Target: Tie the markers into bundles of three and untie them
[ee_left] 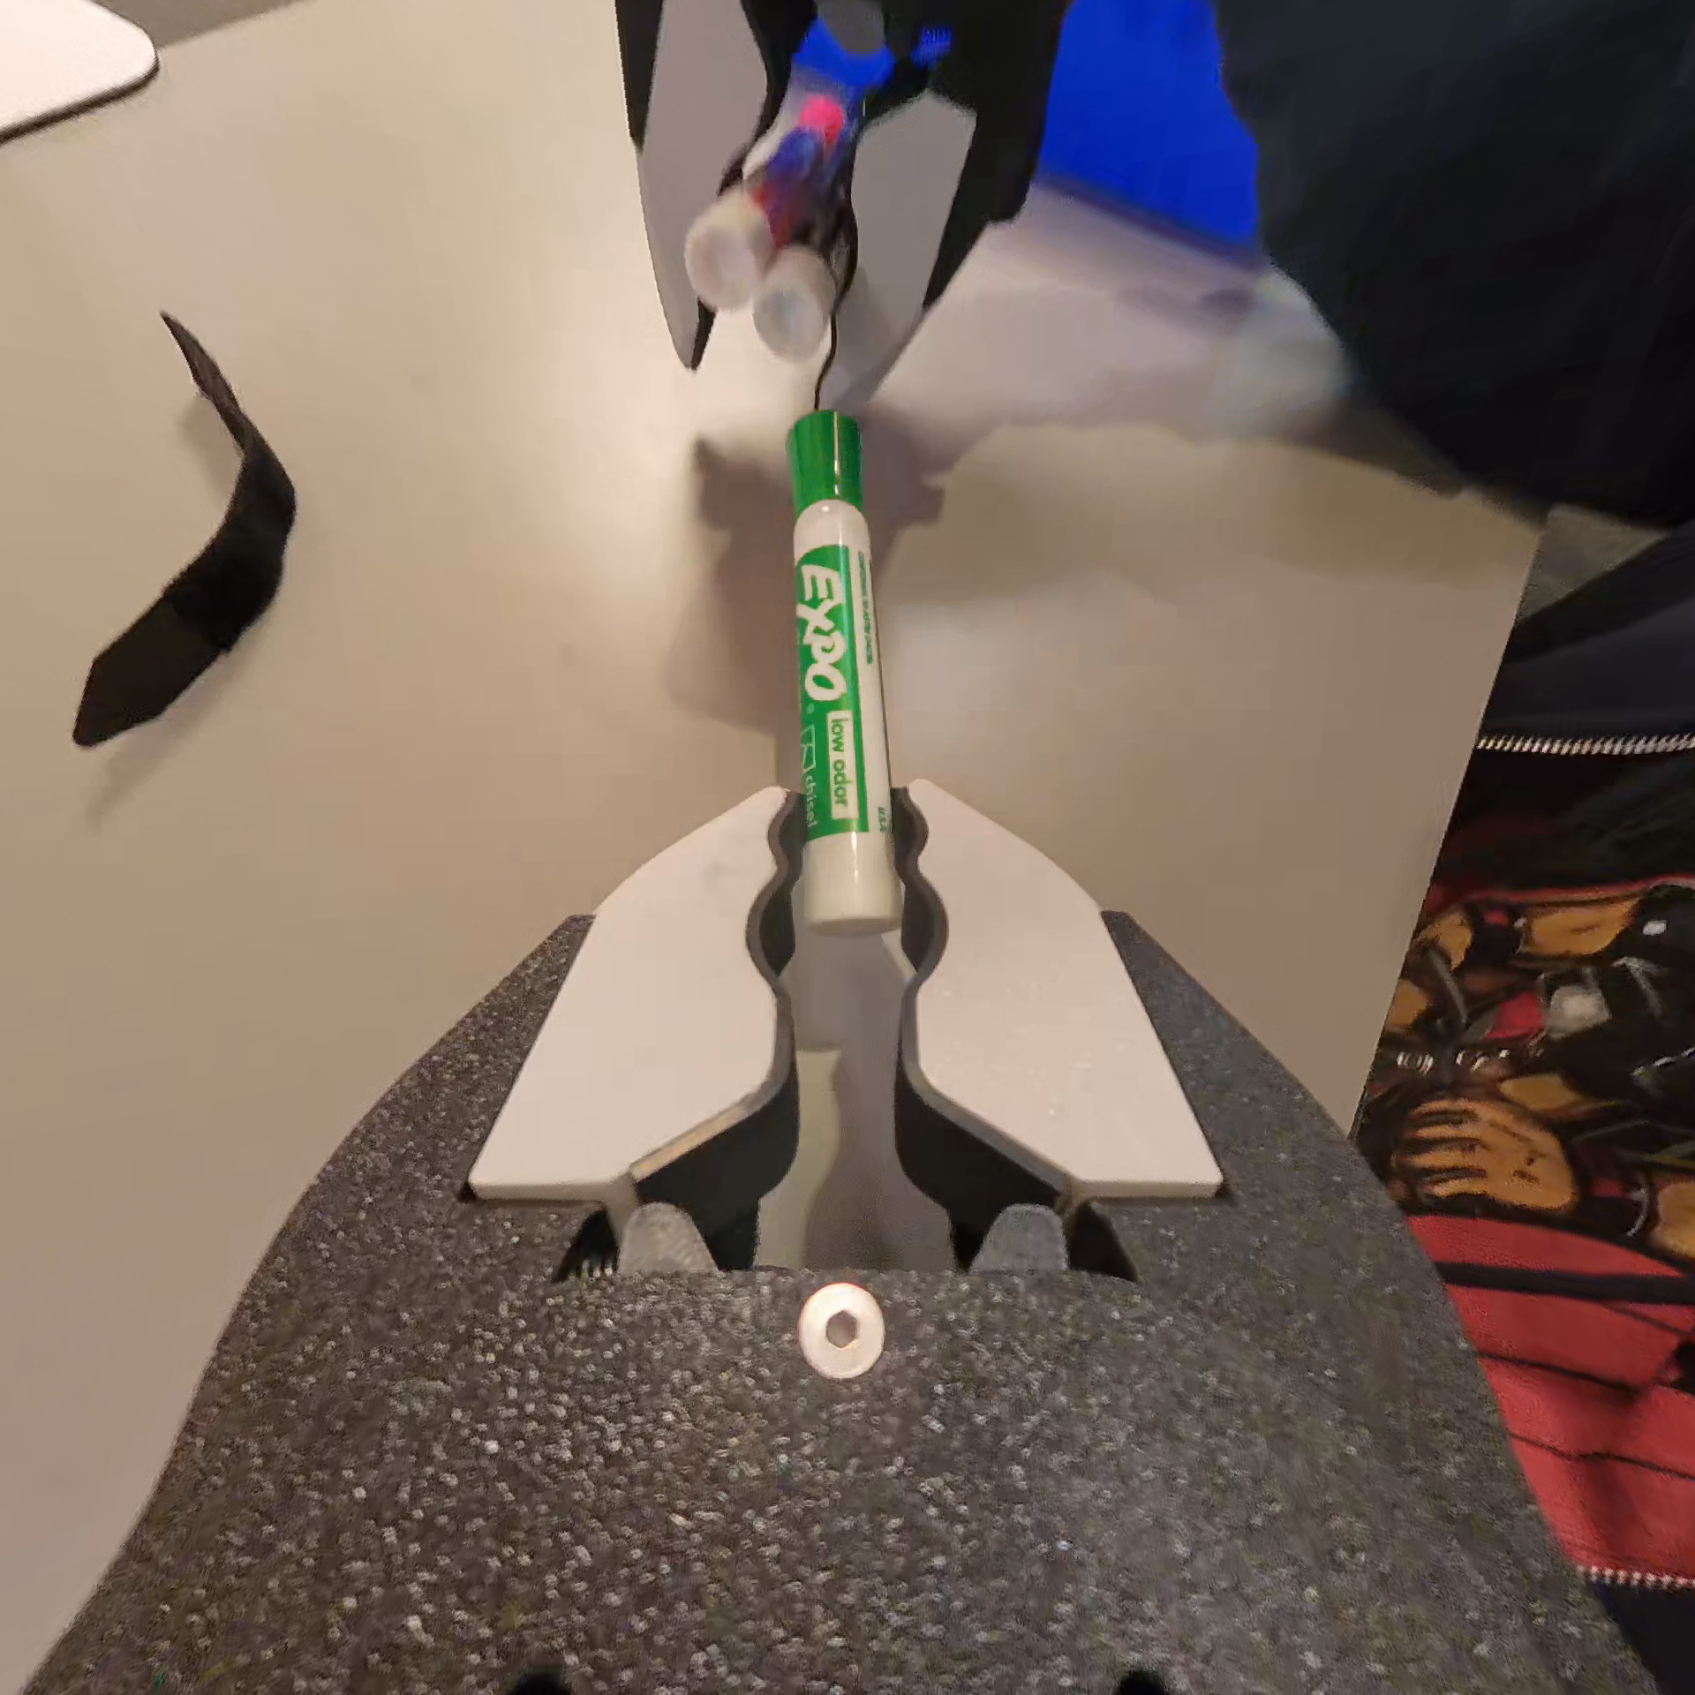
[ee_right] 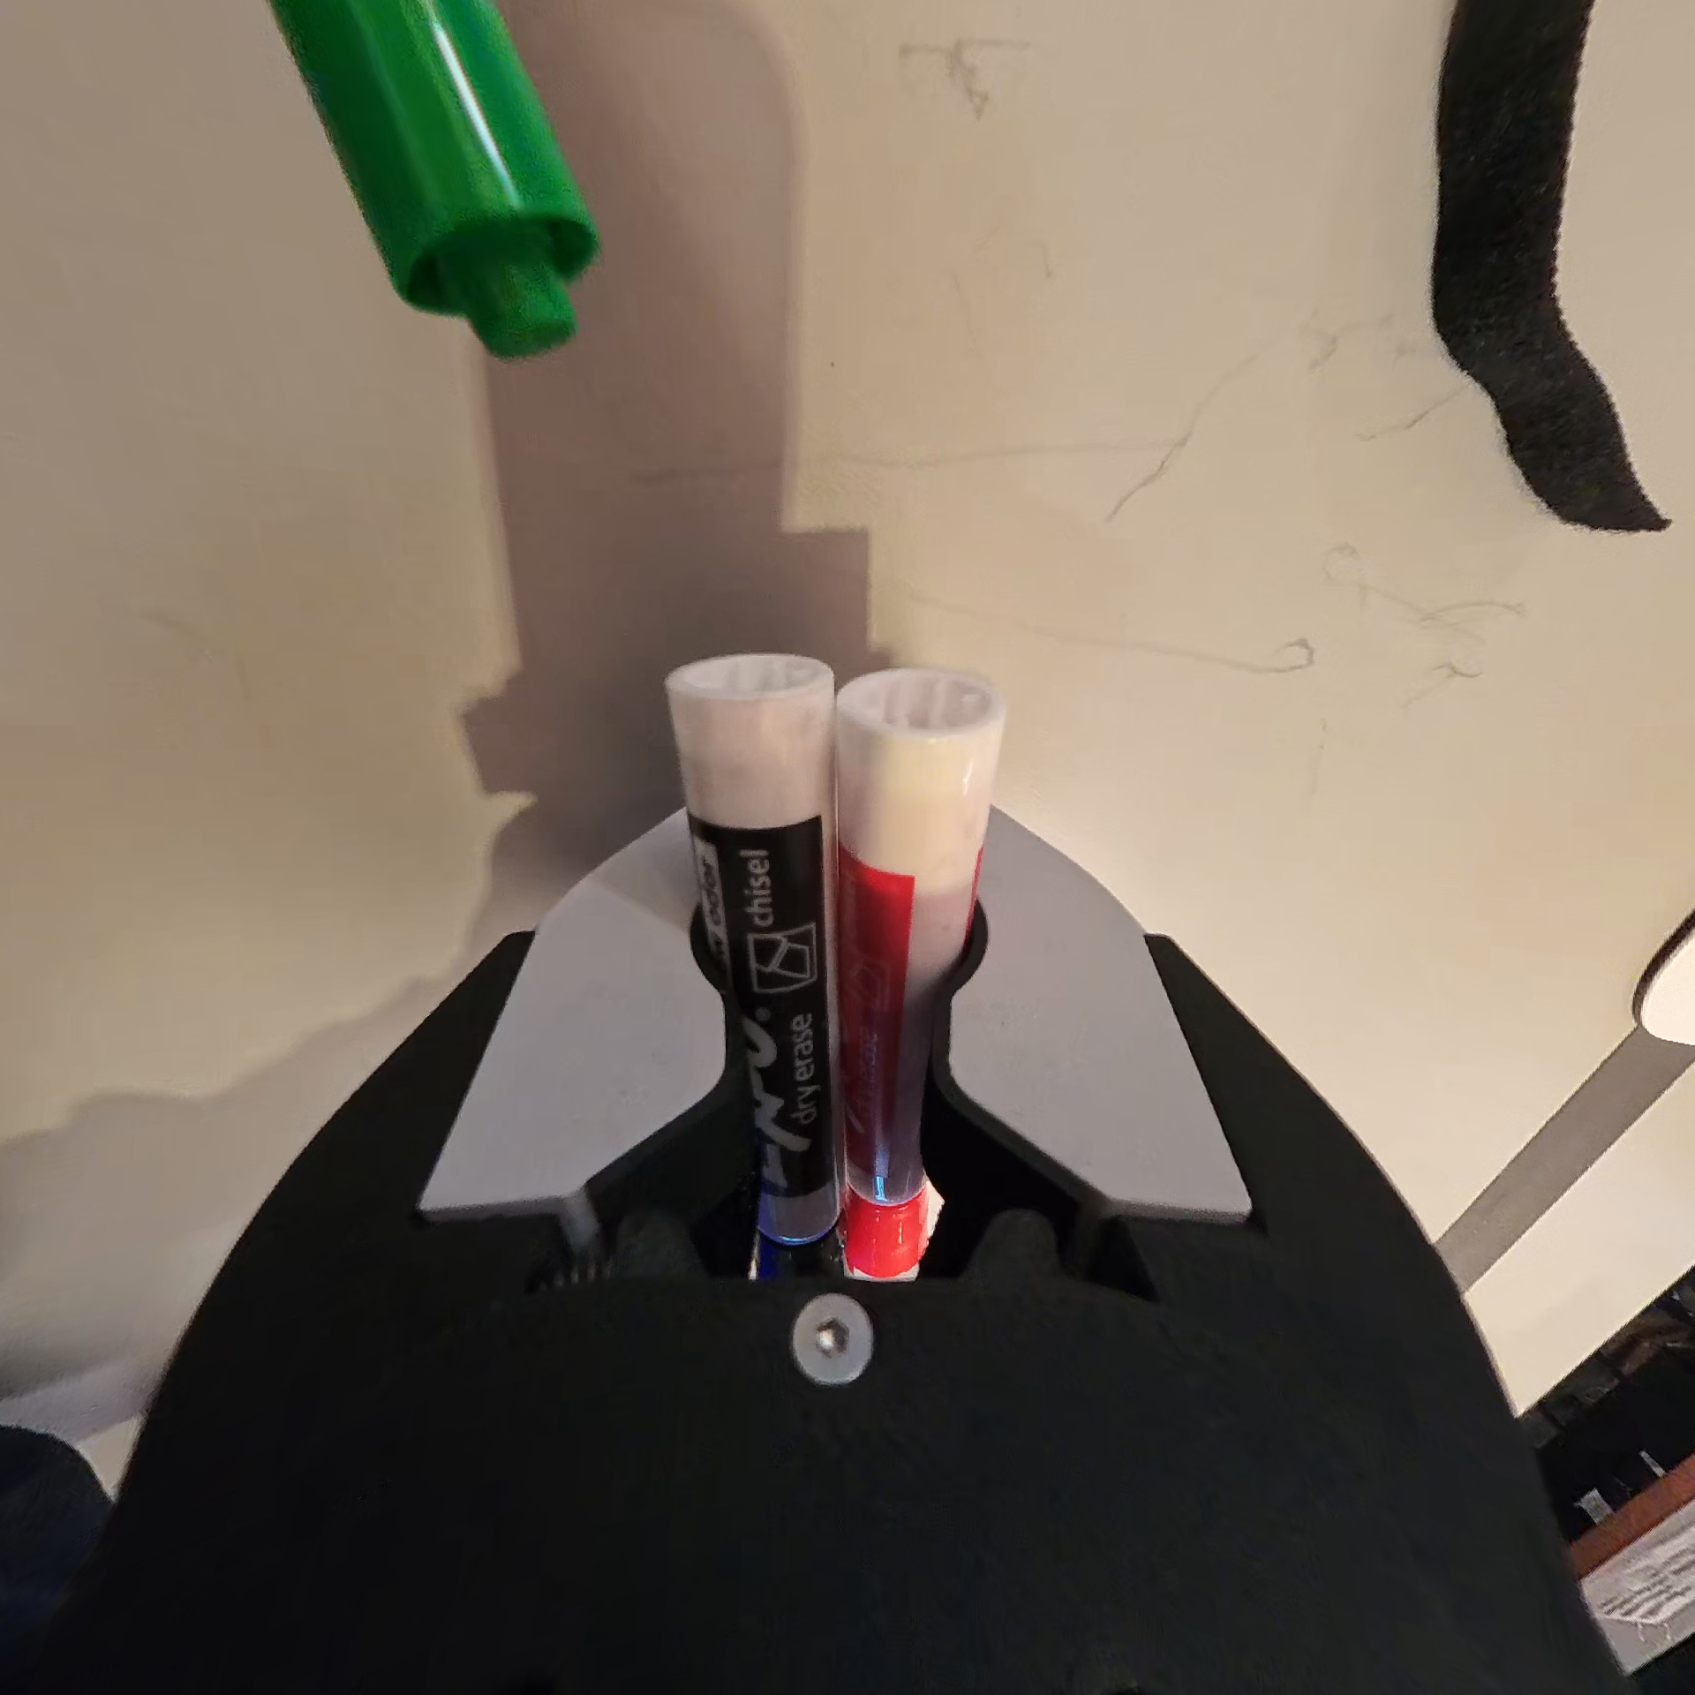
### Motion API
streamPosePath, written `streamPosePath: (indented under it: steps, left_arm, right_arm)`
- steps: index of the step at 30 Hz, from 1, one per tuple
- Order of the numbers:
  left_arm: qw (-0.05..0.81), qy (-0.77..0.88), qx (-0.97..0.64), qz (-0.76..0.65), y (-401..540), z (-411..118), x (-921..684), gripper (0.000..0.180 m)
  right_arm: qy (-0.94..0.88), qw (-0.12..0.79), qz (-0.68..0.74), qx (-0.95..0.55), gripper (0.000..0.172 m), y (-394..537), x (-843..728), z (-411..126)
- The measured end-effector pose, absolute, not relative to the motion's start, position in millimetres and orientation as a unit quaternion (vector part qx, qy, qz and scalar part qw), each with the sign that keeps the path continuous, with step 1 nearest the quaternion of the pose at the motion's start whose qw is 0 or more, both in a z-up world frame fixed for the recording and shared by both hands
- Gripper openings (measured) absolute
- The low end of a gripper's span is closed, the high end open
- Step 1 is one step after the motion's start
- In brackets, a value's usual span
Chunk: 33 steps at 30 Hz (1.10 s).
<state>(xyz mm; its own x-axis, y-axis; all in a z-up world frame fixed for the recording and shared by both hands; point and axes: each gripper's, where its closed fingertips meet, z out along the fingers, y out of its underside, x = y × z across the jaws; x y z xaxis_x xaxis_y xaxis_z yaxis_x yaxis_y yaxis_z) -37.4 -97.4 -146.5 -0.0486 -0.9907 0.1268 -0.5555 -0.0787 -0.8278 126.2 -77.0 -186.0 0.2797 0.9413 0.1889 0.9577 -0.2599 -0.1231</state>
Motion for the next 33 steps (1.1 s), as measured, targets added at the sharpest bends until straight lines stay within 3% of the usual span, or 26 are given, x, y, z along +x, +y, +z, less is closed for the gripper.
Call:
streamPosePath:
  steps: [7,33]
  left_arm:
    - [0.28,0.629,-0.605,-0.401,-93,-119,0,0.019]
    - [0.247,0.632,-0.595,-0.43,-95,-119,65,0.019]
  right_arm:
    - [-0.606,0.106,-0.03,-0.788,0.041,-80,121,-187]
    - [-0.624,0.1,-0.033,-0.774,0.042,-84,112,-187]
